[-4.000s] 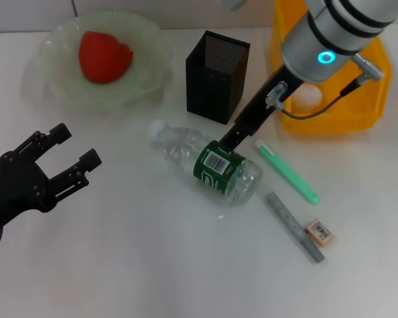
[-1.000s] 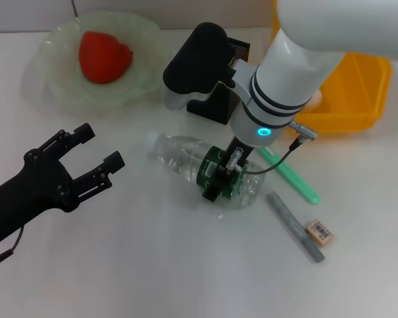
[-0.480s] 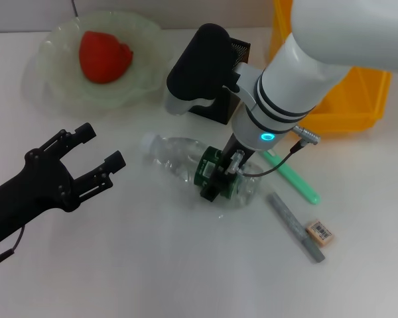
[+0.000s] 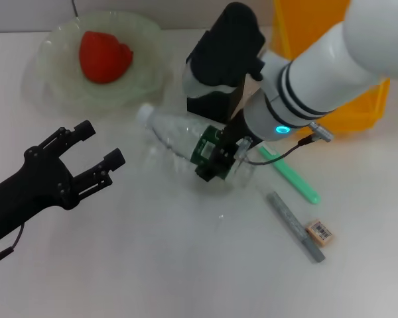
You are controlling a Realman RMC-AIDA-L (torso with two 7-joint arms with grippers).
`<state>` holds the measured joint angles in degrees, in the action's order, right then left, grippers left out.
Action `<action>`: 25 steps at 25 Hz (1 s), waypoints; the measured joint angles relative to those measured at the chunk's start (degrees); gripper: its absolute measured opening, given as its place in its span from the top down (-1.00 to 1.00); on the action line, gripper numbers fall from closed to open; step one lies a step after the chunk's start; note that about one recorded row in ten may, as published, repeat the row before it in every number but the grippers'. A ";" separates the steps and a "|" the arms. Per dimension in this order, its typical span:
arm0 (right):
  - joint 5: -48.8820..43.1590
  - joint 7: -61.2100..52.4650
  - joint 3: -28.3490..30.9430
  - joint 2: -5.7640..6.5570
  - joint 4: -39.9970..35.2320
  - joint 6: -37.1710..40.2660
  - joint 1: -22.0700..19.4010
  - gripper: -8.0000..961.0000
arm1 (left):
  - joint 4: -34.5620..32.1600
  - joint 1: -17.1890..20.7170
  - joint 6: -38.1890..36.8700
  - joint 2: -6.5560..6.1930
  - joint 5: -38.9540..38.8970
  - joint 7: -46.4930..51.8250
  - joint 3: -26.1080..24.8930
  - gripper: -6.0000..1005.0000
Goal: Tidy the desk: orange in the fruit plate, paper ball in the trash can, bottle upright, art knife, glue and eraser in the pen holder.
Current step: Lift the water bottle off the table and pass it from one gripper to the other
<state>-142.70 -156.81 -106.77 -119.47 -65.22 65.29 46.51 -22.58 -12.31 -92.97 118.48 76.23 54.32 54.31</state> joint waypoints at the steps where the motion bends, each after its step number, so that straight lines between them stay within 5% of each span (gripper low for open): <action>1: -0.49 0.48 0.78 0.10 -4.64 -0.39 -3.18 -0.59 | -0.06 0.00 -0.26 0.00 -0.10 0.06 -0.07 -0.70; 4: -0.71 1.29 1.63 0.11 -9.14 -0.46 -6.41 -0.59 | -0.07 0.00 -0.68 0.00 -0.14 0.19 -0.26 -0.70; 11: -0.47 5.66 4.82 -0.06 -24.70 -5.15 -22.06 -0.59 | 0.17 -0.40 -2.39 0.00 -1.18 2.54 -1.44 -0.69; 15: 2.07 7.93 5.75 -0.12 -27.45 -6.99 -26.47 -0.59 | 0.23 -0.73 -3.62 -0.01 -1.70 3.91 -1.46 -0.68; 20: 20.49 20.53 11.16 -0.06 -27.81 -9.03 -33.03 -0.59 | 1.90 -2.76 -5.09 0.11 -2.38 5.86 -1.49 -0.67; 25: 46.47 39.63 20.31 0.20 -19.24 -2.69 -36.17 -0.59 | 3.22 -4.46 -6.00 0.18 -2.62 6.10 -1.50 -0.67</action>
<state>-96.22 -117.18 -86.46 -119.26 -84.46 62.60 10.34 -19.36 -16.76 -98.97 118.66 73.61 60.41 52.82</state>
